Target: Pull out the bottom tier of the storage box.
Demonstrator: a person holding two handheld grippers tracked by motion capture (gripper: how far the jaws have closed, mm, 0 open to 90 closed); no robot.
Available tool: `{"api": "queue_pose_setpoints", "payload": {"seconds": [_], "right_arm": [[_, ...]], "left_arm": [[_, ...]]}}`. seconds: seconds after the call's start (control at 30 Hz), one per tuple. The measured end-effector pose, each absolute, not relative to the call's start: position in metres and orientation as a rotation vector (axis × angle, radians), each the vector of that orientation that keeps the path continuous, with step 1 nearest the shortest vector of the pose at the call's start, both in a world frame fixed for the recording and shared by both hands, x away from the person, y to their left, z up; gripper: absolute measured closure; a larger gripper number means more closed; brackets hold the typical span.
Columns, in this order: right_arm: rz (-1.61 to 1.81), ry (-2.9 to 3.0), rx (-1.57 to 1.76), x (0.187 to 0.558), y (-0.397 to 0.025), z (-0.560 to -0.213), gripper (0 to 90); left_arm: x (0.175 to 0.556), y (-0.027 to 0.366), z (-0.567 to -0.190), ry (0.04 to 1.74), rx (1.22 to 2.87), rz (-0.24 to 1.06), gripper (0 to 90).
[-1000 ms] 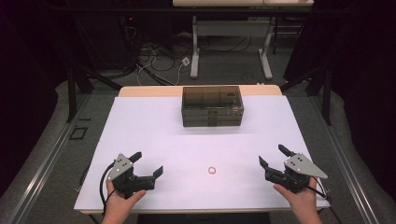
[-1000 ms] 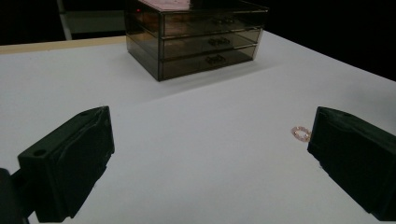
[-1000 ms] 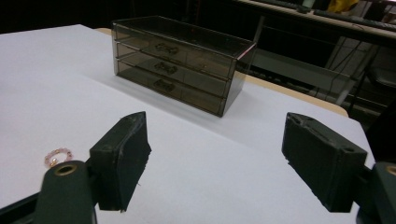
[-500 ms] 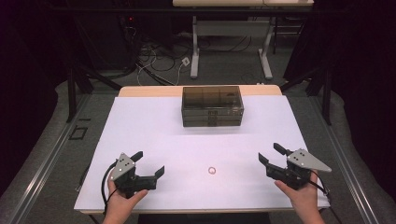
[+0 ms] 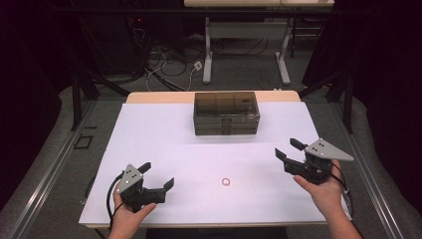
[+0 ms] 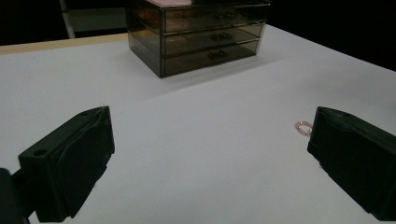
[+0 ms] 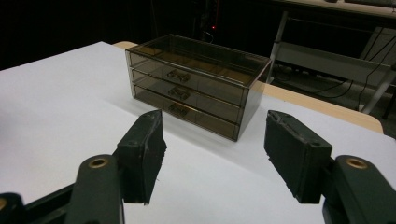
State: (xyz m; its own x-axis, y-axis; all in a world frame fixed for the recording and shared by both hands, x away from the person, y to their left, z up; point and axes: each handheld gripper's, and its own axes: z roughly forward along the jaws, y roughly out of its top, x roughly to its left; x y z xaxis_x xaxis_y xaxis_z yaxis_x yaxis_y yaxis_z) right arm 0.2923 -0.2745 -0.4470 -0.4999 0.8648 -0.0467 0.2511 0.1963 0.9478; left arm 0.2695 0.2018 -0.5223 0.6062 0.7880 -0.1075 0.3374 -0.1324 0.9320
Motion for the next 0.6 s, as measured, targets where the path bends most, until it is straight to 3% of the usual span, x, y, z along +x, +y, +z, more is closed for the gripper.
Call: {"api": "queue_pose_setpoints", "payload": {"seconds": [0.6], "right_arm": [[1.441, 1.839, 1.118, 0.34, -0.225, -0.45, 39.4]], "left_arm": [[0.274, 0.203, -0.525, 0.953, 1.708, 0.485, 0.7]]}}
